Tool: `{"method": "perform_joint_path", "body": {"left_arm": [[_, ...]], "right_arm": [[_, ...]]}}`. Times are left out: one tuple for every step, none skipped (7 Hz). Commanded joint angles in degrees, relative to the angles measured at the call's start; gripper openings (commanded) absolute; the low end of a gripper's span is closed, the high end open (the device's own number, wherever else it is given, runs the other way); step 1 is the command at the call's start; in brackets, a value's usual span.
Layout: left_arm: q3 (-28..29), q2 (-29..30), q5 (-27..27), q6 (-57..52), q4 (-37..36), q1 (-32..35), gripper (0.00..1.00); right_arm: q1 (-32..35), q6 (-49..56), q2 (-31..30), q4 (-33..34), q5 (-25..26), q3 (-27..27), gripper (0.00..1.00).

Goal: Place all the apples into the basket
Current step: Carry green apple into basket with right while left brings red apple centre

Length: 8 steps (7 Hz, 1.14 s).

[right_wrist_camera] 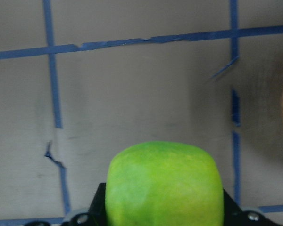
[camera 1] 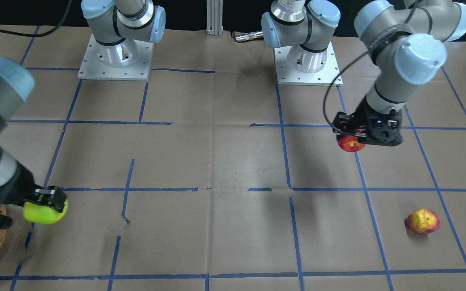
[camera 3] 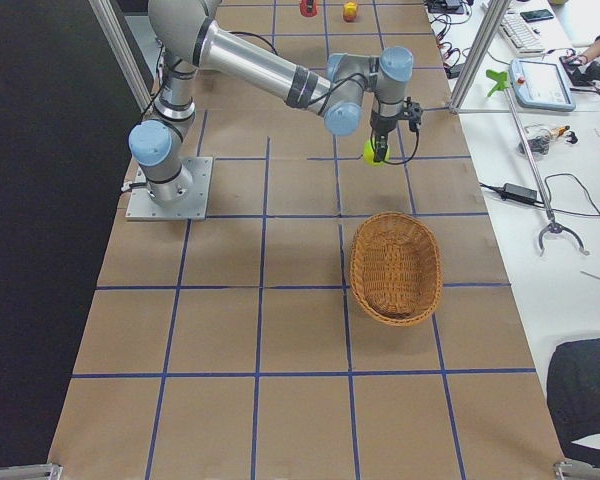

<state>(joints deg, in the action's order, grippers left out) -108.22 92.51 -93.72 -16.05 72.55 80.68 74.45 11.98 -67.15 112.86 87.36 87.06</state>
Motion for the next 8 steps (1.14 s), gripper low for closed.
{"method": "perform_joint_path", "body": {"left_arm": [[7.7, 7.6, 2.9, 17.1, 1.2, 16.3, 0.33], [12.7, 13.8, 3.6, 23.5, 0.1, 22.5, 0.33], [19.7, 21.4, 4.1, 30.1, -1.1, 27.9, 0.33], [26.5, 28.2, 3.9, 31.8, -1.2, 31.6, 0.32], [31.0, 32.9, 4.0, 31.9, -1.3, 32.7, 0.31], [32.5, 35.0, 4.4, 31.1, -1.4, 32.7, 0.3], [31.7, 35.2, 5.3, 29.4, -1.9, 32.2, 0.29], [31.5, 35.3, 6.3, 29.7, -2.0, 31.9, 0.29]], "right_arm": [[-12.8, 16.7, 1.9, 0.0, -0.1, -2.0, 0.08], [-17.1, 23.1, 4.4, 0.6, -0.2, -3.5, 0.08], [-20.2, 28.9, 8.1, 0.5, -0.1, -8.0, 0.08], [-21.8, 33.3, 13.2, -0.1, -0.1, -14.4, 0.08], [-22.2, 35.1, 17.5, -1.6, -0.1, -20.1, 0.08], [-24.0, 37.7, 20.2, -1.5, -0.2, -22.0, 0.07], [-25.3, 39.8, 21.1, -1.1, -0.1, -21.8, 0.07], [-25.5, 40.1, 22.0, -0.8, -0.2, -21.7, 0.09]]}}
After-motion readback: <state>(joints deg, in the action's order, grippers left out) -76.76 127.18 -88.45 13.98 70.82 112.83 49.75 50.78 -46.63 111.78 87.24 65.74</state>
